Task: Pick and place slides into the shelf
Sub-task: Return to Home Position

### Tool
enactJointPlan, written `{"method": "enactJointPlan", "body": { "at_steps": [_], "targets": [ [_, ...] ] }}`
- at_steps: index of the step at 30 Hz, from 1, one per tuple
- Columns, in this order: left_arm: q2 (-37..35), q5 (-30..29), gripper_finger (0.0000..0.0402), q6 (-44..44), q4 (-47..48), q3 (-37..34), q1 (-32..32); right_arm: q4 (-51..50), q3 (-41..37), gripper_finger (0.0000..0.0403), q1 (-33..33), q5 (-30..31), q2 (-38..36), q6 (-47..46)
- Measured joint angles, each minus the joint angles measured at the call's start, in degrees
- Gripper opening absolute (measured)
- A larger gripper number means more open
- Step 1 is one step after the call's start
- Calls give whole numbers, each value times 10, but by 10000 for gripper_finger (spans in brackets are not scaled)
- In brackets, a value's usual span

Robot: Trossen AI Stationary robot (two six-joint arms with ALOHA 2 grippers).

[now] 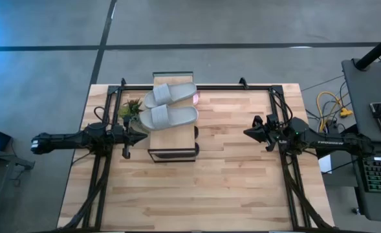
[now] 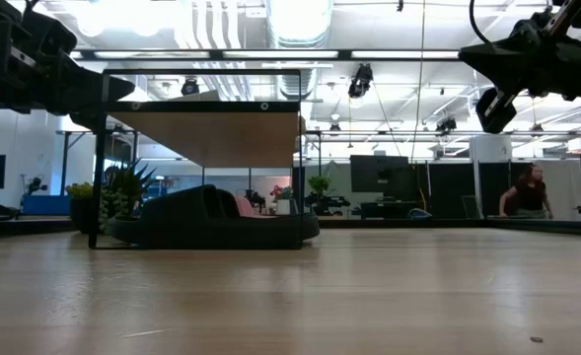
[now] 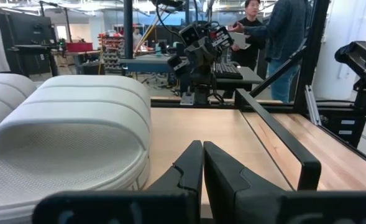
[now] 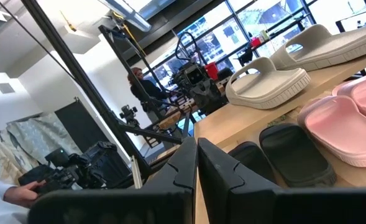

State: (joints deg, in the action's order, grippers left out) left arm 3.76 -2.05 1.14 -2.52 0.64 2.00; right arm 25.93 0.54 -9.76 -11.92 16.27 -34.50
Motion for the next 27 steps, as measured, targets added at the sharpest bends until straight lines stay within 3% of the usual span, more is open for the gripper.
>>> {"method": "enactJointPlan", "body": {
  "at_steps": [21, 24, 27],
  "targets": [
    [-17, 0, 0, 0, 0, 0, 0, -21, 0, 9, 0, 30, 0, 2],
    [-17, 1, 0, 0, 0, 0, 0, -26, 0, 9, 0, 30, 5, 40],
    [-17, 1, 0, 0, 0, 0, 0, -27, 0, 9, 0, 30, 7, 154]
  ]
}}
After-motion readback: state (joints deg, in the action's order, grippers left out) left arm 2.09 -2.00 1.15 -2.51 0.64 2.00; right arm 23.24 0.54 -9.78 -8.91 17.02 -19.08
